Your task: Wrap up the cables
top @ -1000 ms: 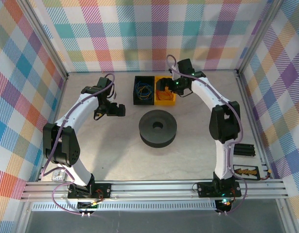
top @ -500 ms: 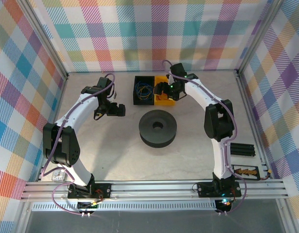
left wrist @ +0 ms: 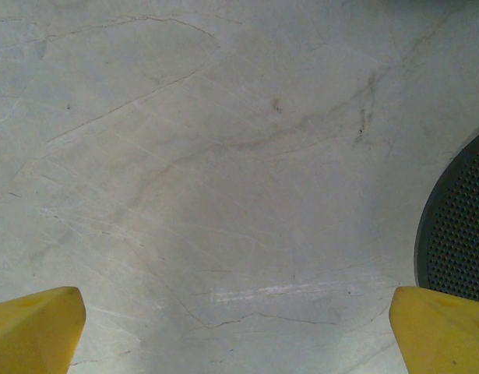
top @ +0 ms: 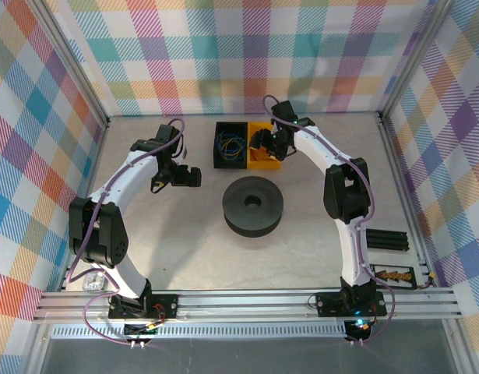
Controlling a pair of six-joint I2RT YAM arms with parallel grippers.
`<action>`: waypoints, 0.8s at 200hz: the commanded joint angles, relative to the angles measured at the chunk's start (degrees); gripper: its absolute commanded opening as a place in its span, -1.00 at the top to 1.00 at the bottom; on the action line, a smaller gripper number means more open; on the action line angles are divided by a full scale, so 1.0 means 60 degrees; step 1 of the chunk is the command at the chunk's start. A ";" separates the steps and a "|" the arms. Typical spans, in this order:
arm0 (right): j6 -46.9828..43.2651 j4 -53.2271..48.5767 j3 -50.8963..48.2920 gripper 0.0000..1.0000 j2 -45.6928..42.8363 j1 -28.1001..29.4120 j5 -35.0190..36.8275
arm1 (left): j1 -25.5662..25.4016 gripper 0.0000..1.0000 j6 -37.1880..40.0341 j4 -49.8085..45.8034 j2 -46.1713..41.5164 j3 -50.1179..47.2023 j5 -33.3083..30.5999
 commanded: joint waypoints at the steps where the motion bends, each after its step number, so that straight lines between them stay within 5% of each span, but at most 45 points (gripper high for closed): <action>1: 0.0248 -0.0024 0.0312 -0.43 0.0159 0.0051 0.0433 | -0.0066 -0.99 0.0187 0.0027 -0.0023 -0.0133 0.0012; 160: -0.0430 0.0502 0.0850 -0.19 0.0298 0.0292 0.1532 | -0.0065 -0.99 0.0279 -0.0032 -0.0070 -0.0241 -0.0067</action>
